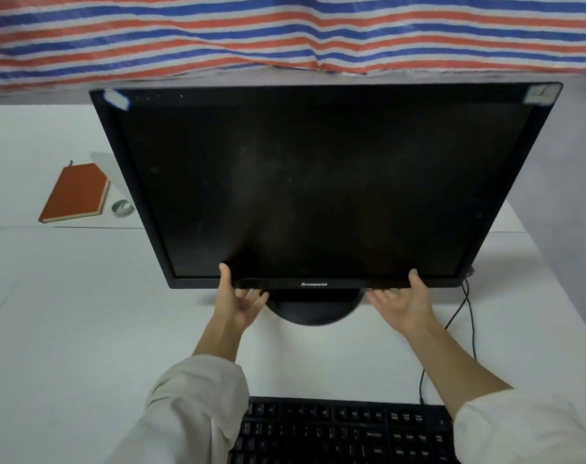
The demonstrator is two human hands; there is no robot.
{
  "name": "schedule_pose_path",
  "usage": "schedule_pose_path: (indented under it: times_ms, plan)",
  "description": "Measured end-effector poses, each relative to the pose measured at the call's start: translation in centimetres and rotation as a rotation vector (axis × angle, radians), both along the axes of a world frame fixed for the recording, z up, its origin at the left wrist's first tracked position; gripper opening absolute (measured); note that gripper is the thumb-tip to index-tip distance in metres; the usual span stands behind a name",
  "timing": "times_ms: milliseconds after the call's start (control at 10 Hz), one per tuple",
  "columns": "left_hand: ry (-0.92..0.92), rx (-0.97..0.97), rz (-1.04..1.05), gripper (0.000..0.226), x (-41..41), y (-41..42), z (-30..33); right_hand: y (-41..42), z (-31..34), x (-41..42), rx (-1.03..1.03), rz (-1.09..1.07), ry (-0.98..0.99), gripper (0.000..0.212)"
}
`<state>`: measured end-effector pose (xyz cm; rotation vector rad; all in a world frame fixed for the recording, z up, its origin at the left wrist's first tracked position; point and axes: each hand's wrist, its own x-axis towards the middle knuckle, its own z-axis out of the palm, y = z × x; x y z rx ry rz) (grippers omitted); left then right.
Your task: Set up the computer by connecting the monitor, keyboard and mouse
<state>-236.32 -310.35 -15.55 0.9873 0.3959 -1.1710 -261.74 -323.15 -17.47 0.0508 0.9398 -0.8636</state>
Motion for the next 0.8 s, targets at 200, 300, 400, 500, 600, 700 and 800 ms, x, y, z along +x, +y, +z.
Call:
schedule_pose_path:
  times_ms: [200,300,400,500,600,700,800]
  plan:
    - [0.036,-0.047,0.039,0.060,-0.7,0.7,-0.4,0.9,0.4,0.0,0.013,-0.041,-0.006,0.075]
    - [0.044,-0.057,0.046,0.057,-1.2,1.6,-0.6,1.8,0.5,-0.3,-0.001,-0.059,0.030,0.073]
    - [0.045,-0.051,0.038,0.055,-1.8,2.3,-0.5,2.6,0.5,-0.6,-0.002,-0.071,0.044,0.070]
    - [0.028,-0.034,0.010,0.057,-1.8,2.9,-0.5,3.0,0.9,-1.2,0.010,-0.043,0.019,0.072]
    - [-0.033,0.044,-0.096,0.062,-1.8,3.3,-0.2,3.5,1.7,-1.5,-0.022,0.158,0.166,0.070]
    - [-0.200,0.255,-0.308,0.044,-2.8,3.2,0.8,3.8,2.3,-1.9,-0.057,0.482,0.360,0.062]
    - [-0.395,0.359,-0.487,0.038,-4.7,2.9,3.4,4.1,5.6,-2.1,-0.205,0.693,0.481,0.045]
